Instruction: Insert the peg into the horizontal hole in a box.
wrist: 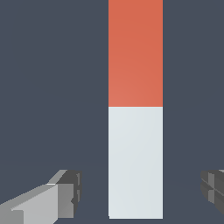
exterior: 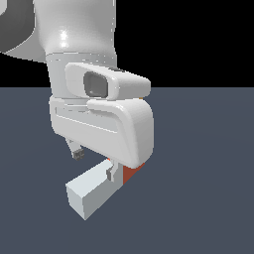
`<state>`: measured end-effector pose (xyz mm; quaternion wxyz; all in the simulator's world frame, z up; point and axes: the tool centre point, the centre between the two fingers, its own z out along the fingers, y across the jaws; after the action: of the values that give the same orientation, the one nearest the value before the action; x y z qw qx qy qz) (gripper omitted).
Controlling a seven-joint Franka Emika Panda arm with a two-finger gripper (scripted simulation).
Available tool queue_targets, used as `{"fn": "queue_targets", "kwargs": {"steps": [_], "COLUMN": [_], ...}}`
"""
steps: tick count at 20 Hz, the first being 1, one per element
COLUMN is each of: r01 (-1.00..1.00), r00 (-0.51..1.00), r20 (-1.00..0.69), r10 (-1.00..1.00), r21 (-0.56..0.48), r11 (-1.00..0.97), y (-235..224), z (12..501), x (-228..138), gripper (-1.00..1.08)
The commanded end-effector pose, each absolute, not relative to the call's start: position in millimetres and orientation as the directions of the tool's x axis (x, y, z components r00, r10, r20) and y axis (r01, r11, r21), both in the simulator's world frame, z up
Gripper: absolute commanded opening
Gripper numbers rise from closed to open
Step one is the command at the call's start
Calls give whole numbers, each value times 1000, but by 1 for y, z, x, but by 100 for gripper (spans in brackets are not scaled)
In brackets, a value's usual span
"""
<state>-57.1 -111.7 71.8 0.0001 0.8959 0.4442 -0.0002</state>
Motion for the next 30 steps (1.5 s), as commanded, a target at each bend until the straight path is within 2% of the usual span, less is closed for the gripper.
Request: {"fn": "queue_targets", "kwargs": {"steps": [1, 16, 17, 30], "r01": [796, 797, 797, 800], "r00": [605, 604, 604, 599], "r20": [-1, 0, 0, 0], "r10": [796, 797, 797, 800], "r21": [0, 0, 0, 0], "r11": [-605, -604, -604, -599], "y": [-112, -111, -111, -107], "z": [69, 23, 23, 24], "x": [-57, -57, -57, -57], "gripper": [100, 100, -100, -100]}}
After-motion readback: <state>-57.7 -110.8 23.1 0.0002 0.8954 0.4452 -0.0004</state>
